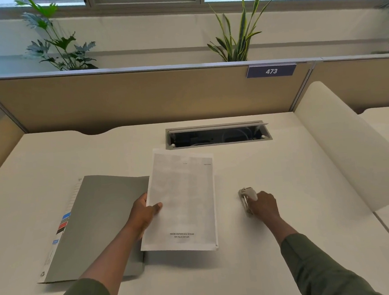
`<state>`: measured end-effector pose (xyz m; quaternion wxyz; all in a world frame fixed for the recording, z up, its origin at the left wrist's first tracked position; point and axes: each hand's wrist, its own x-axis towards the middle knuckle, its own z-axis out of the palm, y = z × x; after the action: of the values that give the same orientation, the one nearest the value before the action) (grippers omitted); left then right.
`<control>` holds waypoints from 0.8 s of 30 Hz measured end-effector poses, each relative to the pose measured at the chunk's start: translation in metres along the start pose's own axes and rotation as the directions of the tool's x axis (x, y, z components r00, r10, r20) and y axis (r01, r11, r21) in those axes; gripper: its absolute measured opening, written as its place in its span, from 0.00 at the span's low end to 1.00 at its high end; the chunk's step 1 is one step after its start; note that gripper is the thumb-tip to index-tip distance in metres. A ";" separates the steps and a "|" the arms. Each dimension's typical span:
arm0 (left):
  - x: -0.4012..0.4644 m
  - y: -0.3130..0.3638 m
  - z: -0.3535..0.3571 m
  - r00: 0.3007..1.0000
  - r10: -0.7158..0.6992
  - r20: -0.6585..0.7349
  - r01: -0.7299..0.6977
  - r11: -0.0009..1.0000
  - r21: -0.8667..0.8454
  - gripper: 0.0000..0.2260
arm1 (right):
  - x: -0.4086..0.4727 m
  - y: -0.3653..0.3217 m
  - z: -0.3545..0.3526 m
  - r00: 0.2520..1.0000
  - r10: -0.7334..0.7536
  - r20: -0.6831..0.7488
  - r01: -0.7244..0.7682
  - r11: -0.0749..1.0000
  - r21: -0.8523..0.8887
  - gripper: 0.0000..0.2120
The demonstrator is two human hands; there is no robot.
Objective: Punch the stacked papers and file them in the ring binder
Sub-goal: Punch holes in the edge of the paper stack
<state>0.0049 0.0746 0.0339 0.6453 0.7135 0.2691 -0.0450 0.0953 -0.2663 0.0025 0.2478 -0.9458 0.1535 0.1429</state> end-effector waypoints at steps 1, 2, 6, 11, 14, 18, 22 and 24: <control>0.000 0.000 -0.001 1.000 0.002 -0.003 -0.002 1.000 0.001 0.13 | -0.003 -0.002 -0.001 0.999 -0.032 0.000 0.032 0.999 0.030 0.13; 0.000 0.000 -0.002 1.000 0.002 -0.003 -0.002 1.000 0.001 0.13 | -0.007 -0.004 -0.003 0.998 -0.058 0.002 0.058 0.996 0.070 0.09; -0.001 0.001 -0.002 1.000 0.004 -0.009 -0.004 1.000 -0.005 0.12 | -0.024 -0.015 -0.005 0.998 -0.015 0.056 -0.010 0.905 0.425 0.05; -0.001 0.001 -0.001 1.000 0.011 -0.012 -0.011 1.000 -0.014 0.12 | -0.030 -0.025 -0.001 0.913 -0.072 0.402 -0.285 0.593 0.753 0.09; -0.001 0.003 0.000 1.000 0.019 -0.013 -0.019 1.000 -0.010 0.12 | -0.035 -0.031 -0.001 0.860 -0.140 0.491 -0.387 0.449 0.806 0.09; -0.001 0.006 -0.001 0.999 0.034 -0.017 -0.034 0.999 0.010 0.12 | -0.040 -0.039 0.005 0.840 -0.154 0.520 -0.425 0.408 0.808 0.11; 0.001 0.005 -0.003 0.999 0.042 -0.014 -0.041 0.999 0.015 0.12 | -0.046 -0.049 0.007 0.846 -0.174 0.505 -0.394 0.433 0.811 0.09; 0.001 0.005 -0.004 0.999 0.049 -0.017 -0.049 0.999 0.019 0.12 | -0.048 -0.054 0.009 0.842 -0.189 0.506 -0.385 0.448 0.807 0.12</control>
<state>0.0071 0.0785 0.0386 0.6372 0.7263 0.2567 -0.0254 0.0693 -0.2066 0.0342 0.7267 -0.5836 0.1878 0.3099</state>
